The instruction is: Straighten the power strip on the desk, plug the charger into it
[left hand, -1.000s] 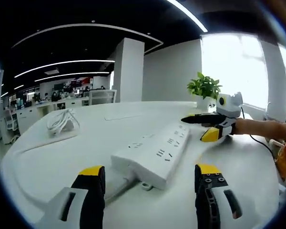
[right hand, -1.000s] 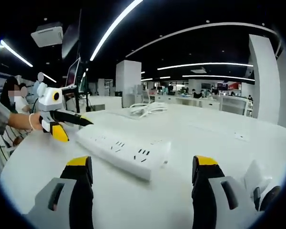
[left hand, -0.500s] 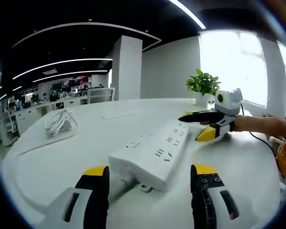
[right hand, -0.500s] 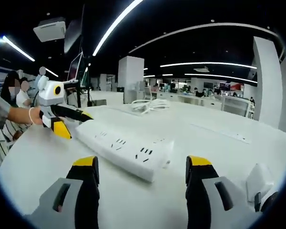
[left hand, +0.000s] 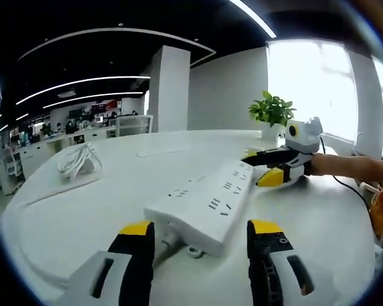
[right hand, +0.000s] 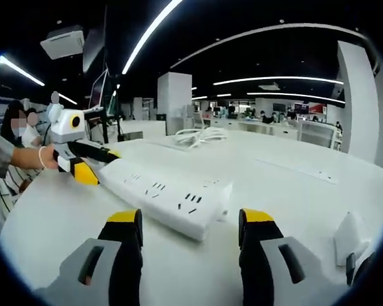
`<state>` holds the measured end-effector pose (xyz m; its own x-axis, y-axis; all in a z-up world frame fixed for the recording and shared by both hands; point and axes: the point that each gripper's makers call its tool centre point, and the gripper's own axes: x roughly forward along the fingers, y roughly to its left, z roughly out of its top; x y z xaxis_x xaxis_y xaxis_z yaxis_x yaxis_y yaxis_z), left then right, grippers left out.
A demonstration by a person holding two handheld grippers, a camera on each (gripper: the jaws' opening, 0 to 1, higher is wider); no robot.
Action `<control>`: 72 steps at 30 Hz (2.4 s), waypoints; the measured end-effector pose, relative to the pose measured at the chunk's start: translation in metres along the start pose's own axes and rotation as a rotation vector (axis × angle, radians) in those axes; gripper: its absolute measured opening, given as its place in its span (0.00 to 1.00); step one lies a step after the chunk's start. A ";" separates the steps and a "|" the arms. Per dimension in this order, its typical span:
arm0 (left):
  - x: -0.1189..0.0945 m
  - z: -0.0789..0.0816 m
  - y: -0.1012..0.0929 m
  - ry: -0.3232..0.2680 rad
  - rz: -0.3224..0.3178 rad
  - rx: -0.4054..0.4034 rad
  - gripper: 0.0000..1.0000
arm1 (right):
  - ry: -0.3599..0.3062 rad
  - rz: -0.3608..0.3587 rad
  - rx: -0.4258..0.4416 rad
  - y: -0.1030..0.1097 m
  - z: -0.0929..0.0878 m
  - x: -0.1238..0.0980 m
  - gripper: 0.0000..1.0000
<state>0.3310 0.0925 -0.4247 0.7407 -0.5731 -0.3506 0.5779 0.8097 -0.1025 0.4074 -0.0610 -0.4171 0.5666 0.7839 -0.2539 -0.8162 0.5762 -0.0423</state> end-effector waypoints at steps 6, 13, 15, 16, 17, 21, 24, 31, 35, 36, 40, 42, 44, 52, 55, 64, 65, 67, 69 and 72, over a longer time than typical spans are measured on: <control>0.002 0.000 -0.001 -0.005 -0.004 -0.002 0.57 | 0.008 0.003 -0.007 0.001 -0.001 0.000 0.57; 0.002 0.000 0.000 -0.002 -0.002 0.001 0.55 | 0.009 0.024 -0.020 0.004 -0.001 0.002 0.48; 0.002 0.000 0.000 -0.002 -0.002 -0.002 0.55 | 0.012 0.027 -0.017 0.005 -0.001 0.003 0.45; 0.002 0.000 0.001 -0.002 -0.001 -0.001 0.55 | 0.013 0.027 -0.020 0.005 -0.001 0.004 0.45; 0.002 0.000 0.001 0.000 0.002 0.005 0.54 | 0.015 0.030 -0.022 0.006 -0.001 0.005 0.45; 0.002 -0.001 0.001 0.005 0.010 0.028 0.53 | 0.021 0.035 -0.027 0.007 -0.002 0.006 0.45; 0.002 -0.002 0.001 0.014 0.019 0.055 0.53 | 0.021 0.036 -0.028 0.008 -0.002 0.006 0.45; 0.003 -0.002 0.004 0.016 0.027 0.061 0.50 | 0.019 0.034 -0.029 0.009 -0.002 0.005 0.45; 0.003 -0.003 0.004 0.018 0.030 0.066 0.50 | 0.019 0.033 -0.027 0.009 -0.002 0.005 0.44; 0.003 -0.003 0.004 0.018 0.028 0.065 0.50 | 0.019 0.032 -0.026 0.009 -0.002 0.005 0.44; 0.003 -0.003 0.005 0.017 0.023 0.066 0.49 | 0.020 0.026 -0.020 0.009 -0.002 0.004 0.43; 0.003 -0.003 0.005 0.018 0.020 0.068 0.49 | 0.021 0.021 -0.020 0.009 -0.002 0.003 0.42; 0.004 -0.003 0.006 0.017 0.014 0.069 0.49 | 0.022 0.016 -0.029 0.009 -0.002 0.003 0.42; 0.004 -0.002 0.007 0.030 -0.009 0.080 0.48 | 0.033 -0.006 -0.042 0.010 -0.003 0.002 0.41; 0.004 -0.003 0.008 0.044 -0.014 0.090 0.48 | 0.035 -0.010 -0.041 0.010 -0.003 0.001 0.41; 0.005 -0.002 0.010 0.087 -0.063 0.126 0.47 | 0.044 -0.038 -0.027 0.011 -0.004 -0.002 0.41; 0.006 -0.002 0.011 0.089 -0.067 0.128 0.47 | 0.046 -0.040 -0.025 0.011 -0.004 -0.002 0.41; 0.006 -0.002 0.011 0.092 -0.074 0.133 0.47 | 0.048 -0.046 -0.019 0.011 -0.005 -0.004 0.40; 0.007 -0.002 0.011 0.092 -0.080 0.135 0.47 | 0.046 -0.052 -0.013 0.011 -0.005 -0.004 0.40; 0.008 -0.002 0.012 0.092 -0.088 0.138 0.46 | 0.045 -0.063 -0.008 0.011 -0.005 -0.005 0.40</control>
<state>0.3432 0.0979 -0.4301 0.6543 -0.6217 -0.4305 0.6852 0.7283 -0.0104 0.3955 -0.0595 -0.4210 0.6113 0.7350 -0.2935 -0.7801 0.6220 -0.0675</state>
